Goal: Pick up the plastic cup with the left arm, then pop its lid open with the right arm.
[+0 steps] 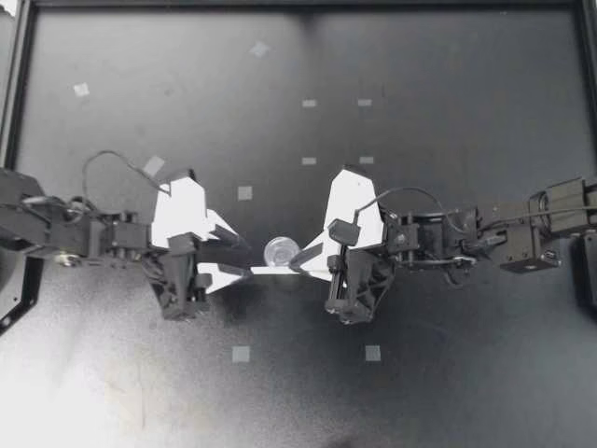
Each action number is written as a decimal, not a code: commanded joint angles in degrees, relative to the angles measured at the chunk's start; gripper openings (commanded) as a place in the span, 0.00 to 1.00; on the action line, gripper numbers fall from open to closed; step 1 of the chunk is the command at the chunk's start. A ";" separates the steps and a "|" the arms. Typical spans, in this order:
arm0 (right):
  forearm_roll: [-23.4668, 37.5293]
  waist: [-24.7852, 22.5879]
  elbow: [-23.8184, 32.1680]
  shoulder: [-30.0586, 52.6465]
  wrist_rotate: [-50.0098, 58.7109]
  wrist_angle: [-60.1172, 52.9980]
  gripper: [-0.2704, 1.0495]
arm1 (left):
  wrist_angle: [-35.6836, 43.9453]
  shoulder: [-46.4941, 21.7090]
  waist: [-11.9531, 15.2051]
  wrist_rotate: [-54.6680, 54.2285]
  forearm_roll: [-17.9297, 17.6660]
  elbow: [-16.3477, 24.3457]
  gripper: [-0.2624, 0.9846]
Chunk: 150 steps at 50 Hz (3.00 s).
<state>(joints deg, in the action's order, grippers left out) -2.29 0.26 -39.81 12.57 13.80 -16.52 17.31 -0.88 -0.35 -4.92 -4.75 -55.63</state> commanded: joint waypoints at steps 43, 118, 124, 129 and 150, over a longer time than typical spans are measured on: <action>2.29 3.16 2.55 1.32 0.00 -0.18 0.11 | 4.66 -5.62 2.72 2.46 0.18 2.72 0.63; 2.37 2.99 1.93 3.16 3.08 0.70 0.11 | 0.97 -12.48 1.93 2.99 0.88 9.32 0.60; 2.37 2.90 1.93 2.99 3.08 1.14 0.11 | 0.79 -12.39 2.02 2.99 0.88 9.14 0.51; 2.37 2.90 1.93 2.72 3.08 1.14 0.11 | 0.88 -12.22 1.93 3.08 0.88 9.14 0.40; 2.02 2.20 -1.41 -12.66 7.47 12.04 0.41 | 4.92 -1.23 2.02 4.75 0.88 4.48 0.29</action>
<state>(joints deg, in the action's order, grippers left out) -0.09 2.99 -41.13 4.75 20.74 -4.48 19.86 -6.42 1.67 -0.62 -3.96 -50.80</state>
